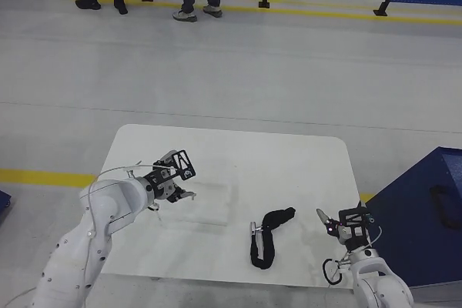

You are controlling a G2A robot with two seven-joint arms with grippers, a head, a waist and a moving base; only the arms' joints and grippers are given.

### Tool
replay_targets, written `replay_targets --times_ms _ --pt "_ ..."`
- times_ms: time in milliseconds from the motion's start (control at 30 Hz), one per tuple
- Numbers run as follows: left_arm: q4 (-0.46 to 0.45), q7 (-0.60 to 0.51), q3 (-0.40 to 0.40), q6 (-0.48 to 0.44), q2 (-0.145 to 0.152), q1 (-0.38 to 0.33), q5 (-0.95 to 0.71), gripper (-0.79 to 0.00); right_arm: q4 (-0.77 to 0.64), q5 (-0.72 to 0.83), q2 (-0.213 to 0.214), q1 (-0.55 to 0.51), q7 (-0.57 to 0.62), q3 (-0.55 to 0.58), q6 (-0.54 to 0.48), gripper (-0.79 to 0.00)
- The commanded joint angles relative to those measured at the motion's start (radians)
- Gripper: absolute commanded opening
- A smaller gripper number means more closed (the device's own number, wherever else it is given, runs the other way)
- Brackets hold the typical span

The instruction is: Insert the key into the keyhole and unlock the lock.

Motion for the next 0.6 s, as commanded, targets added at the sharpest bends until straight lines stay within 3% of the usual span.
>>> replay_targets --times_ms 0,167,200,333,400,567 --pt "0.000 0.000 0.000 -0.001 0.000 0.000 0.000 0.000 0.000 0.000 0.000 0.000 0.000 0.000 0.000 0.000" --pt "0.002 0.003 0.002 -0.005 0.000 0.002 -0.005 0.000 0.000 0.000 0.000 0.000 0.000 0.000 0.000 0.000" --pt "0.023 0.006 0.009 -0.040 0.000 -0.007 -0.033 0.000 0.000 0.000 0.000 0.000 0.000 0.000 0.000 0.000" --pt "0.231 -0.098 0.069 -0.264 -0.014 -0.185 -0.308 0.000 0.000 0.000 0.000 0.000 0.000 0.000 0.000 0.000" --pt "0.341 -0.195 0.156 -0.285 -0.030 -0.290 -0.448 0.000 0.000 0.000 0.000 0.000 0.000 0.000 0.000 0.000" --pt "0.605 -0.195 0.453 -0.285 -0.069 -0.540 -0.599 0.000 0.000 0.000 0.000 0.000 0.000 0.000 0.000 0.000"
